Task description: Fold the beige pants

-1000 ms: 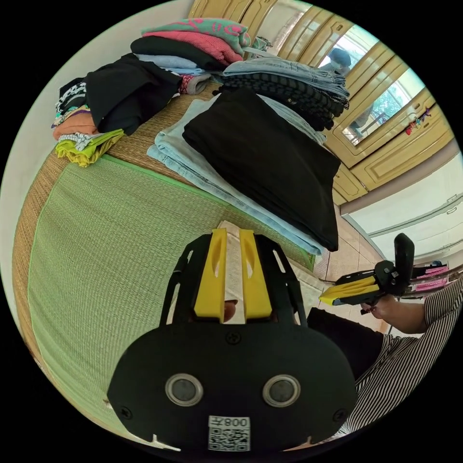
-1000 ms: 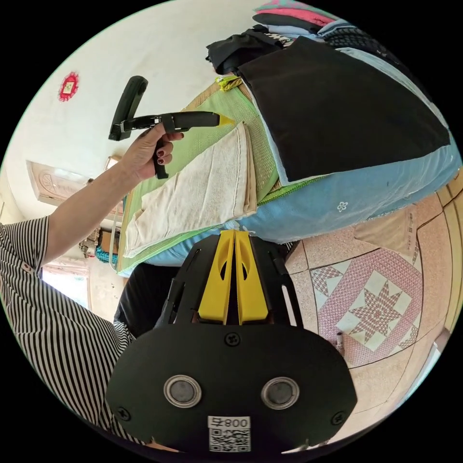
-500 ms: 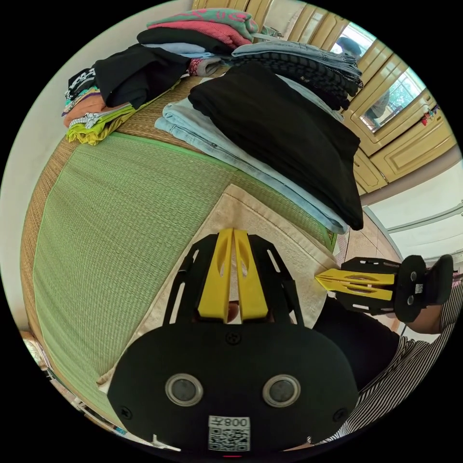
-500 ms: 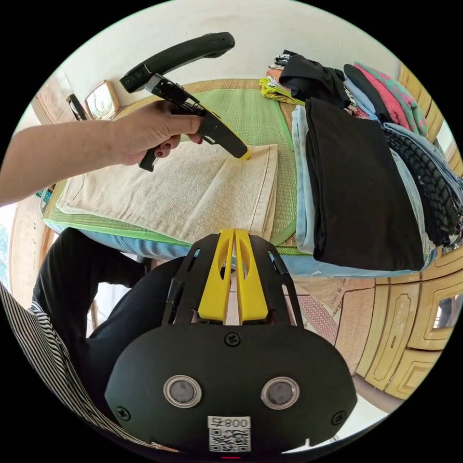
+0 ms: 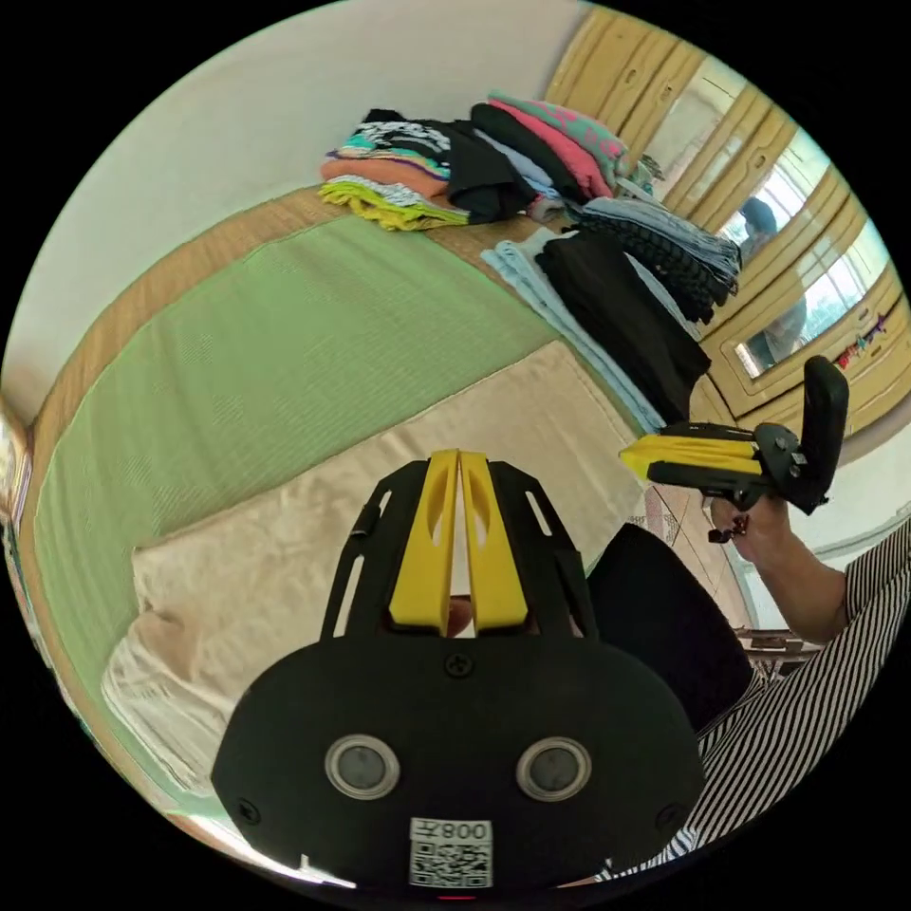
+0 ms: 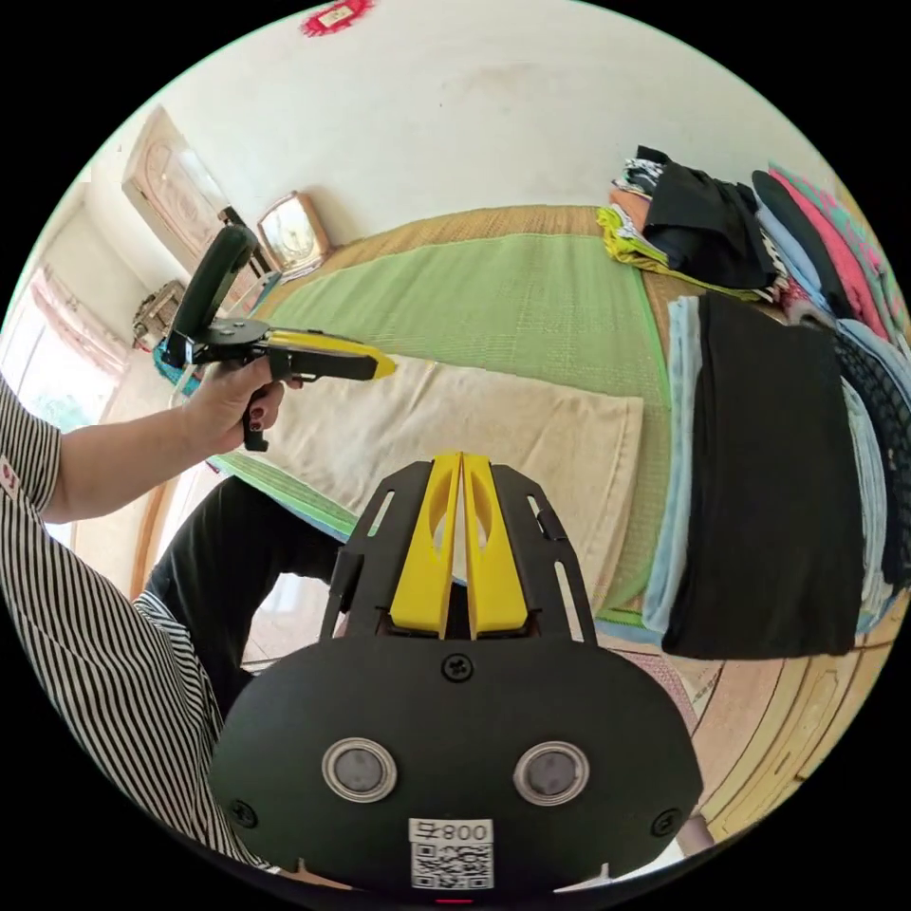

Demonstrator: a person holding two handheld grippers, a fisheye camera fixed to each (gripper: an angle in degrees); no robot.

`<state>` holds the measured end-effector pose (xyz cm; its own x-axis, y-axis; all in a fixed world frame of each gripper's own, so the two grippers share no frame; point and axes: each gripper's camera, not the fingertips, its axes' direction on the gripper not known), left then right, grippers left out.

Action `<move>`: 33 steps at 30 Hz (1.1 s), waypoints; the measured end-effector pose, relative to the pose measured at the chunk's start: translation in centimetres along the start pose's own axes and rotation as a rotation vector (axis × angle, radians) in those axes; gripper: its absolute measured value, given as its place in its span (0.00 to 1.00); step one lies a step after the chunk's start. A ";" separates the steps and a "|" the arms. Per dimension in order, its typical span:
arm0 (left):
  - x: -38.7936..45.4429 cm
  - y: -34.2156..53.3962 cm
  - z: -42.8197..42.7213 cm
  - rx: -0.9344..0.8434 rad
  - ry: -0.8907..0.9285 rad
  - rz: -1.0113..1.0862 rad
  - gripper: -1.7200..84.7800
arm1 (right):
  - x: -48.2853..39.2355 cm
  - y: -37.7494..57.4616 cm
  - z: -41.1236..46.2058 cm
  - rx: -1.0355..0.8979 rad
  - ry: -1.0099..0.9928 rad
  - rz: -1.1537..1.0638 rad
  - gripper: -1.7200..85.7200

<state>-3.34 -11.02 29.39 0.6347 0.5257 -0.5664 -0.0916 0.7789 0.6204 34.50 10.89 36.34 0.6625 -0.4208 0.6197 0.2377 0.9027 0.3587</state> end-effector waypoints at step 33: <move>-26.2 17.8 -62.5 0.361 -0.105 -0.713 0.12 | -12.3 -32.2 21.1 -0.248 -0.312 -0.327 0.10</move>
<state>-69.53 10.42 21.36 0.5174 -0.1052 -0.8493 0.6052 0.7466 0.2762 3.70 -14.93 31.87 0.2911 -0.6574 0.6951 0.5837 0.6977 0.4154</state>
